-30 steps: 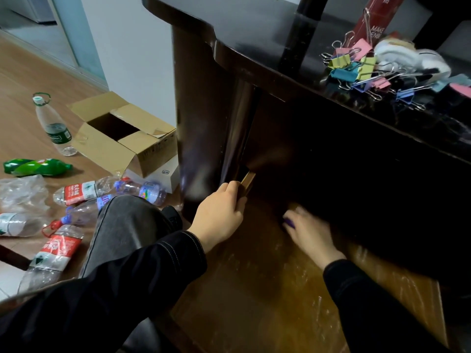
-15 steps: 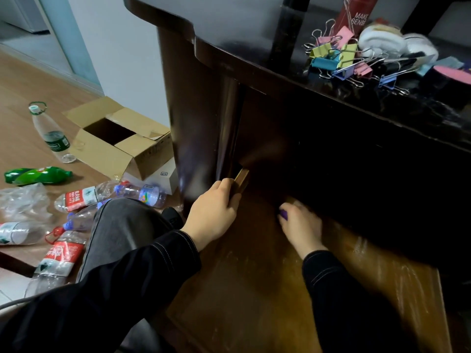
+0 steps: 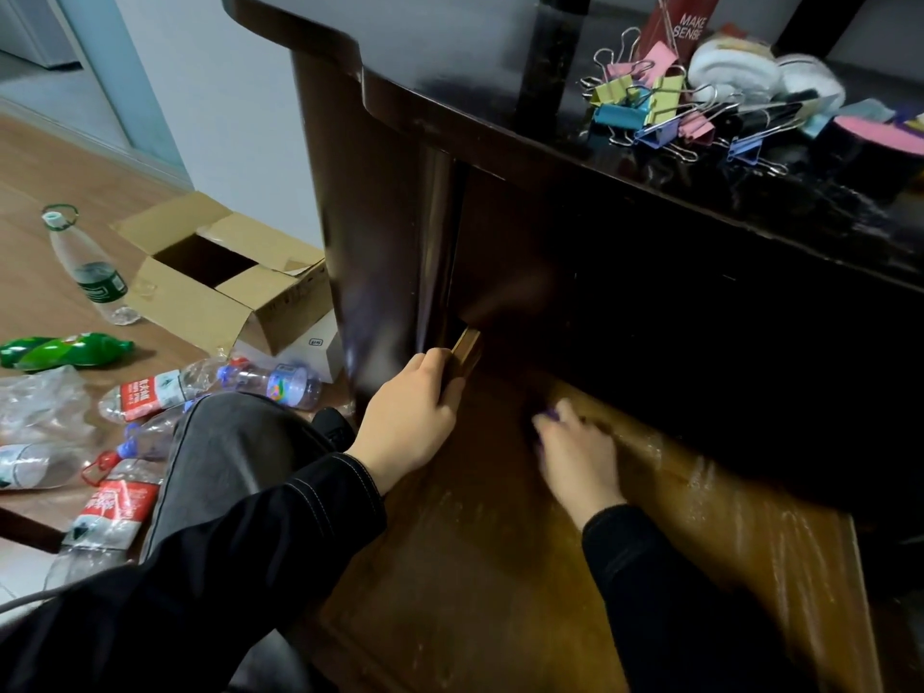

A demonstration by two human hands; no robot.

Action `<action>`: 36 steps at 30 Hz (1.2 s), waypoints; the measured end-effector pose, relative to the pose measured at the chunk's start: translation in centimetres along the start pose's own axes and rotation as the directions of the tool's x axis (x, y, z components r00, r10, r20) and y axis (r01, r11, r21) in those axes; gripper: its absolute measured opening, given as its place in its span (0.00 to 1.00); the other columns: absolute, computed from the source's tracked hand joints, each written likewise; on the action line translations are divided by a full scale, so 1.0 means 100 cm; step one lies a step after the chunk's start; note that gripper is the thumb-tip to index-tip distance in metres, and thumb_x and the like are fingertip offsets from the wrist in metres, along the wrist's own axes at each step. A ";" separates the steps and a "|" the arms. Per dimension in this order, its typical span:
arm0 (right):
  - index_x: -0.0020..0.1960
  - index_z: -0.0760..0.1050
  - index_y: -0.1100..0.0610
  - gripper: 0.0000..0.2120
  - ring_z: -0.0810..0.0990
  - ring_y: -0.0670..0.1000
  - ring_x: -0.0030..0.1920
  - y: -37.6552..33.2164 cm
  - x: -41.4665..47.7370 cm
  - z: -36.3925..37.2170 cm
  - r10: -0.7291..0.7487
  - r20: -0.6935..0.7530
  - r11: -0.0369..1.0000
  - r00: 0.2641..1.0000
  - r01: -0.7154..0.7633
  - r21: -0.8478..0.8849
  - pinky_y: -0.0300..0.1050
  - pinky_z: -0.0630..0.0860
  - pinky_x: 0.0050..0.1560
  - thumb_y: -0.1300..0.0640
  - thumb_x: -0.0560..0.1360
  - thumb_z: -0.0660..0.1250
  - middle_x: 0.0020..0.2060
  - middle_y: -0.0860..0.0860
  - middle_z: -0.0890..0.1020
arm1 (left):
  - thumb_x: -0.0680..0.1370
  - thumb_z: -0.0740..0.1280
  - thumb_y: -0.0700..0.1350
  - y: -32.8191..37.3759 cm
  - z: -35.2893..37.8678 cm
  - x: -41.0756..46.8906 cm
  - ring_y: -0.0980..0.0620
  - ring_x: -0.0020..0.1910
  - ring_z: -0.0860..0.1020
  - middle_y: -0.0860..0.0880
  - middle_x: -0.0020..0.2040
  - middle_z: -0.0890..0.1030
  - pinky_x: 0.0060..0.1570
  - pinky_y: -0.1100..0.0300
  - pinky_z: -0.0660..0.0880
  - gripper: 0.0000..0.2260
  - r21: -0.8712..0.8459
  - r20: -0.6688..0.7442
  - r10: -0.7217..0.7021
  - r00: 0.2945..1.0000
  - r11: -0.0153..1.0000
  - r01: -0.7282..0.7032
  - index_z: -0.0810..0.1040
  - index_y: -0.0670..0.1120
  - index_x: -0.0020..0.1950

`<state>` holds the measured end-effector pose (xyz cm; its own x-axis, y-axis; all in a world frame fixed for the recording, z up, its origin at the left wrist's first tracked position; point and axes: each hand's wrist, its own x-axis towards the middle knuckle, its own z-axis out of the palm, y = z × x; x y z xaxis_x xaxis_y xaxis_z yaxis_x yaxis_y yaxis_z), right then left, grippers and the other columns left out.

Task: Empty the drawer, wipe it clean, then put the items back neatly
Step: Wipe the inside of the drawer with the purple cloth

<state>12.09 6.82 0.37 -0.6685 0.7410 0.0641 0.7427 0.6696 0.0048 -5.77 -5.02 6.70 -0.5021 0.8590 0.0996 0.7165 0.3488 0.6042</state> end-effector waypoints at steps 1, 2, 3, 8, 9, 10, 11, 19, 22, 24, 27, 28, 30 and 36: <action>0.66 0.77 0.53 0.16 0.82 0.57 0.52 -0.008 -0.015 0.005 -0.086 0.039 0.996 0.996 0.086 -0.001 0.49 0.80 0.51 0.60 0.79 0.68 0.70 0.56 0.72 | 0.83 0.59 0.51 -0.001 0.001 0.000 0.44 0.54 0.77 0.48 0.57 0.77 0.51 0.49 0.74 0.13 -0.005 -0.002 0.002 1.000 1.000 -0.002 0.71 0.47 0.64; 0.63 0.79 0.53 0.16 0.83 0.59 0.52 -0.013 -0.031 0.009 -0.173 0.079 0.985 0.982 0.172 0.017 0.50 0.82 0.52 0.61 0.76 0.71 0.70 0.58 0.73 | 0.83 0.59 0.51 -0.002 0.001 0.000 0.44 0.55 0.77 0.48 0.57 0.77 0.51 0.49 0.74 0.13 -0.010 -0.006 0.004 1.000 1.000 -0.004 0.71 0.47 0.65; 0.62 0.81 0.53 0.16 0.85 0.60 0.51 -0.013 -0.043 0.013 -0.257 0.088 0.966 0.963 0.255 0.032 0.52 0.84 0.52 0.60 0.74 0.74 0.68 0.59 0.75 | 0.83 0.60 0.51 -0.002 0.002 0.001 0.44 0.55 0.77 0.48 0.57 0.77 0.51 0.49 0.74 0.13 -0.014 -0.011 0.005 1.000 1.000 -0.005 0.71 0.47 0.65; 0.66 0.78 0.51 0.16 0.84 0.54 0.48 0.017 0.000 0.013 -0.131 -0.057 0.991 0.990 0.129 -0.037 0.47 0.81 0.45 0.57 0.78 0.70 0.62 0.51 0.78 | 0.83 0.59 0.52 -0.004 0.003 0.001 0.44 0.52 0.77 0.48 0.55 0.76 0.48 0.52 0.73 0.12 -0.002 -0.019 0.004 1.000 1.000 -0.004 0.71 0.48 0.63; 0.69 0.76 0.51 0.16 0.83 0.54 0.53 0.022 0.018 0.011 -0.026 -0.072 1.000 0.997 0.025 -0.017 0.48 0.79 0.48 0.54 0.81 0.66 0.64 0.51 0.79 | 0.83 0.59 0.52 -0.004 0.003 0.001 0.45 0.51 0.77 0.49 0.54 0.76 0.47 0.52 0.73 0.12 0.000 -0.019 0.004 1.000 1.000 -0.004 0.71 0.48 0.63; 0.71 0.74 0.51 0.17 0.82 0.54 0.58 0.026 0.035 0.009 0.081 -0.054 0.997 0.995 -0.080 0.018 0.47 0.79 0.51 0.51 0.83 0.63 0.64 0.52 0.80 | 0.83 0.59 0.52 -0.004 0.003 0.001 0.45 0.51 0.78 0.49 0.54 0.76 0.47 0.52 0.73 0.12 -0.001 -0.019 0.005 1.000 1.000 -0.005 0.71 0.48 0.63; 0.72 0.72 0.52 0.18 0.81 0.54 0.60 0.028 0.048 0.008 0.159 -0.030 0.986 0.987 -0.158 0.045 0.46 0.79 0.51 0.50 0.84 0.60 0.63 0.52 0.81 | 0.83 0.59 0.52 -0.005 0.003 0.002 0.46 0.51 0.78 0.49 0.54 0.76 0.48 0.52 0.73 0.13 -0.002 -0.019 0.006 1.000 1.000 -0.007 0.71 0.48 0.64; 0.69 0.76 0.50 0.19 0.82 0.55 0.45 0.015 -0.020 0.004 -0.070 0.056 0.994 0.996 0.075 -0.085 0.47 0.80 0.40 0.51 0.79 0.69 0.60 0.50 0.76 | 0.82 0.59 0.52 -0.007 0.009 0.002 0.43 0.51 0.78 0.48 0.56 0.77 0.47 0.52 0.74 0.13 -0.012 -0.048 0.008 0.999 1.000 -0.009 0.70 0.47 0.64; 0.69 0.76 0.48 0.18 0.83 0.53 0.46 0.026 -0.015 0.005 -0.076 0.037 0.992 0.996 0.080 -0.093 0.46 0.78 0.39 0.49 0.80 0.68 0.58 0.49 0.78 | 0.82 0.60 0.52 -0.008 0.009 0.003 0.43 0.50 0.78 0.48 0.56 0.77 0.45 0.54 0.72 0.13 -0.021 -0.045 0.011 0.999 1.000 -0.012 0.70 0.47 0.64; 0.69 0.76 0.49 0.17 0.83 0.53 0.53 0.031 0.014 0.006 0.021 -0.001 0.997 1.000 -0.021 -0.072 0.45 0.78 0.44 0.49 0.81 0.65 0.60 0.50 0.81 | 0.82 0.60 0.52 -0.008 0.008 0.003 0.43 0.50 0.78 0.48 0.56 0.77 0.45 0.53 0.72 0.14 -0.022 -0.043 0.007 0.999 1.000 -0.008 0.70 0.47 0.64; 0.73 0.70 0.52 0.20 0.78 0.55 0.64 0.034 0.055 0.007 0.257 0.096 0.960 0.962 -0.265 0.085 0.45 0.76 0.51 0.47 0.84 0.59 0.66 0.54 0.78 | 0.82 0.60 0.53 -0.008 0.008 0.002 0.44 0.50 0.78 0.48 0.56 0.76 0.45 0.54 0.71 0.14 -0.021 -0.045 0.007 0.999 1.000 -0.008 0.70 0.48 0.64; 0.74 0.70 0.53 0.20 0.78 0.55 0.64 0.032 0.058 0.008 0.292 0.111 0.949 0.950 -0.302 0.087 0.45 0.75 0.51 0.47 0.84 0.58 0.66 0.54 0.78 | 0.82 0.60 0.53 -0.007 0.008 0.003 0.44 0.50 0.78 0.48 0.56 0.76 0.45 0.54 0.71 0.14 -0.020 -0.047 0.009 0.999 1.000 -0.010 0.70 0.47 0.65; 0.73 0.71 0.53 0.19 0.80 0.55 0.61 0.024 0.049 0.006 0.260 0.059 0.965 0.964 -0.261 0.014 0.46 0.76 0.50 0.50 0.84 0.60 0.64 0.54 0.80 | 0.83 0.60 0.53 -0.008 0.008 0.002 0.44 0.50 0.78 0.48 0.55 0.76 0.45 0.55 0.71 0.14 -0.026 -0.051 0.007 0.999 1.000 -0.009 0.70 0.47 0.65; 0.71 0.75 0.49 0.21 0.83 0.52 0.46 0.015 -0.014 0.011 -0.017 0.070 0.998 0.997 0.021 -0.061 0.43 0.80 0.42 0.50 0.79 0.69 0.62 0.49 0.76 | 0.82 0.60 0.52 -0.009 0.008 0.005 0.43 0.50 0.78 0.48 0.56 0.76 0.46 0.53 0.73 0.14 -0.039 -0.048 0.007 0.999 0.999 -0.008 0.70 0.47 0.65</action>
<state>14.09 6.83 -0.80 -0.6820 0.7314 -0.0059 0.7295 0.6807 0.0669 -6.24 -4.62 5.59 -0.5203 0.8421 0.1418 0.7014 0.3267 0.6335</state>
